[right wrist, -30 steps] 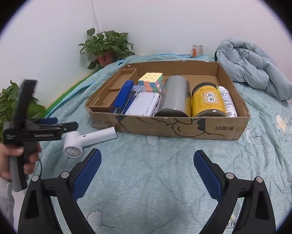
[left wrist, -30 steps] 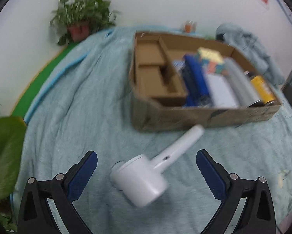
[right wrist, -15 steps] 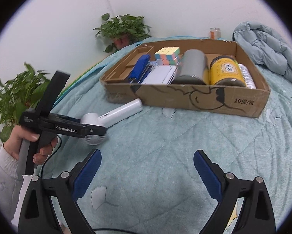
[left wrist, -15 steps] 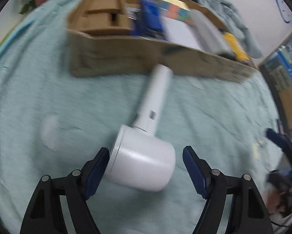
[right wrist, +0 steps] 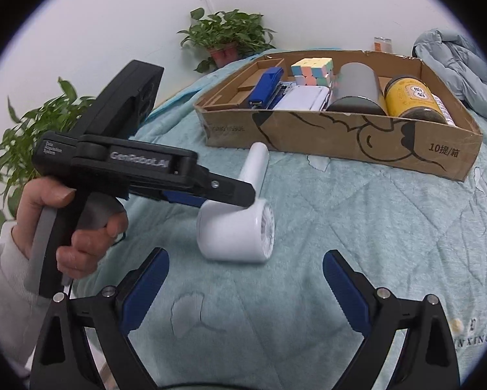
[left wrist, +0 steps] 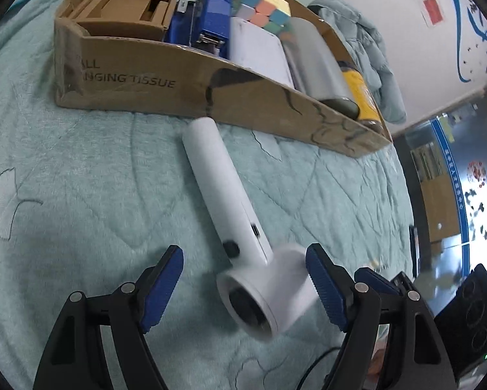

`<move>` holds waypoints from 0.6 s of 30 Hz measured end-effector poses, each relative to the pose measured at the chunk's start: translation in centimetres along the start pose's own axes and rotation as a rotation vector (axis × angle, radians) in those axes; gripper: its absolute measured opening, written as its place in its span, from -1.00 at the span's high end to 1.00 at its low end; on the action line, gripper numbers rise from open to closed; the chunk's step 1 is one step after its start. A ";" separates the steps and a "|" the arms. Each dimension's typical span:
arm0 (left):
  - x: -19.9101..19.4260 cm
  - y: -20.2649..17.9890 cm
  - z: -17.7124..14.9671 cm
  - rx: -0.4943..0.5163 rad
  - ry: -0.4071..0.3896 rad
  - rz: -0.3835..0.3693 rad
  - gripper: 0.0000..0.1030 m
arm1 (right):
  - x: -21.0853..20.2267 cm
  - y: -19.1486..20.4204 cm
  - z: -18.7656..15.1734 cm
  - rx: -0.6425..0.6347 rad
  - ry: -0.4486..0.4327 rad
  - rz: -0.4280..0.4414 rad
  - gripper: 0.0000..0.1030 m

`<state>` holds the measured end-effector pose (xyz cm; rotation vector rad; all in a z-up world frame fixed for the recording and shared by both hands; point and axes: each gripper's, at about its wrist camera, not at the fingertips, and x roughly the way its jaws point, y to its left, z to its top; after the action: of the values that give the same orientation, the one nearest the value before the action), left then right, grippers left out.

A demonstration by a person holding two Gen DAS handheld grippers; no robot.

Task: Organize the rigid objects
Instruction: 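Reach the right gripper toward the white hair dryer on the quilt, then grasp the hair dryer head with the right gripper and lift it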

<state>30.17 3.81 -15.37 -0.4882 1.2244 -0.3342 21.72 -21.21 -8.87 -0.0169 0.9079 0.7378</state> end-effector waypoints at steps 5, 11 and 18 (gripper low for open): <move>1.4 0.2 2.1 0.001 0.045 -0.035 -0.20 | 1.7 1.0 0.8 0.007 -0.040 -0.019 -0.79; 2.7 0.2 2.5 -0.033 0.060 -0.014 0.33 | 3.9 1.4 0.4 0.020 0.023 -0.062 -0.24; 2.1 -1.3 0.8 -0.010 0.031 0.011 0.36 | 3.9 2.4 -0.2 0.014 0.042 -0.078 -0.16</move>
<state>31.63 1.83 -16.17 -0.4866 1.2588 -0.3268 21.69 -17.17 -11.12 -0.0550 0.9469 0.6602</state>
